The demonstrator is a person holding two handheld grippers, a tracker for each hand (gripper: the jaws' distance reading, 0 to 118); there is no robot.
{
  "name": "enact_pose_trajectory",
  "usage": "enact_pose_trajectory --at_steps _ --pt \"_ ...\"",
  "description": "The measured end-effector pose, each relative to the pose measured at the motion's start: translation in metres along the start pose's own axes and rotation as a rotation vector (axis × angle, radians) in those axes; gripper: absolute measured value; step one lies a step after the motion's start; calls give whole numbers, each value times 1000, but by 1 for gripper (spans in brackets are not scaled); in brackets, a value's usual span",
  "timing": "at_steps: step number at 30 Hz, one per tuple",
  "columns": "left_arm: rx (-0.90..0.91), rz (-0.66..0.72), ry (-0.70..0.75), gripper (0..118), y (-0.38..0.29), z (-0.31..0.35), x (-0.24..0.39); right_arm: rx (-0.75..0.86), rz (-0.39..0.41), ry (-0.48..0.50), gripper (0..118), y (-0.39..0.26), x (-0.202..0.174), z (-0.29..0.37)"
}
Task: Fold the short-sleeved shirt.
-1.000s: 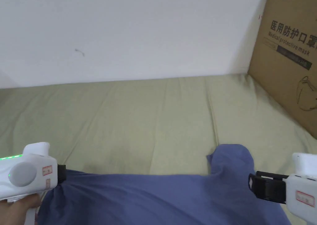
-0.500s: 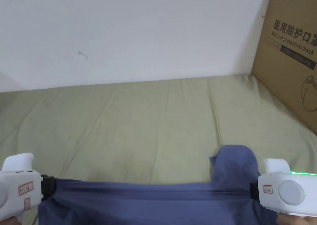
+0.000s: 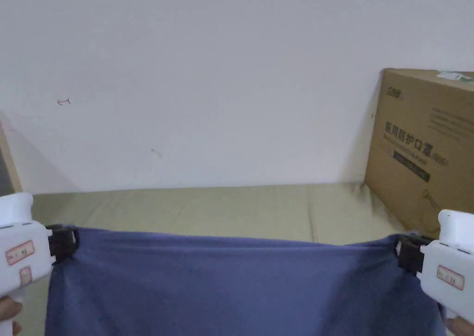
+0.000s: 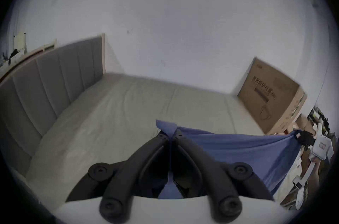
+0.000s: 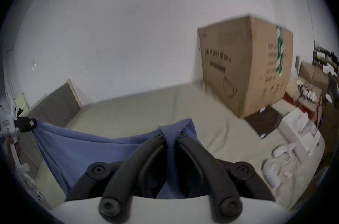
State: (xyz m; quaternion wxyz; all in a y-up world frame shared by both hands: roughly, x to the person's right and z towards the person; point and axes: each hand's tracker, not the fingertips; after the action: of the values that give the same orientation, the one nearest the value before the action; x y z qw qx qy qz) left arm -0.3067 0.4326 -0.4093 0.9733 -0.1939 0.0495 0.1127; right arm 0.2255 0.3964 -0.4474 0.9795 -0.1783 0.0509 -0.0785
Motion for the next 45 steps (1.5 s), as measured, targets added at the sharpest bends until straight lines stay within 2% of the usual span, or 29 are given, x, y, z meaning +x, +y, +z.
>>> enact_pose_trajectory --at_steps 5,9,13,18,24,34,39,42,45 --pt "196 -43 -28 1 61 105 13 185 26 36 3 68 -21 94" --pt "307 -31 -48 1 100 167 18 313 84 44 3 116 -46 157" --pt "373 -31 -51 1 132 201 23 405 106 52 3 156 -60 198" --pt "414 -27 -55 1 163 208 28 459 125 46 3 194 -72 210" --pt "420 -7 -58 1 193 176 33 483 134 37 3 230 -85 177" --pt "398 -21 -28 1 231 52 43 468 126 32 3 273 -85 57" --pt "382 42 -50 1 239 -8 35 456 175 -1 3 287 -80 -4" --pt "384 65 -48 1 245 -39 29 449 153 20 3 292 -78 -26" --pt "410 84 -43 1 247 -55 26 461 179 12 3 294 -79 -43"
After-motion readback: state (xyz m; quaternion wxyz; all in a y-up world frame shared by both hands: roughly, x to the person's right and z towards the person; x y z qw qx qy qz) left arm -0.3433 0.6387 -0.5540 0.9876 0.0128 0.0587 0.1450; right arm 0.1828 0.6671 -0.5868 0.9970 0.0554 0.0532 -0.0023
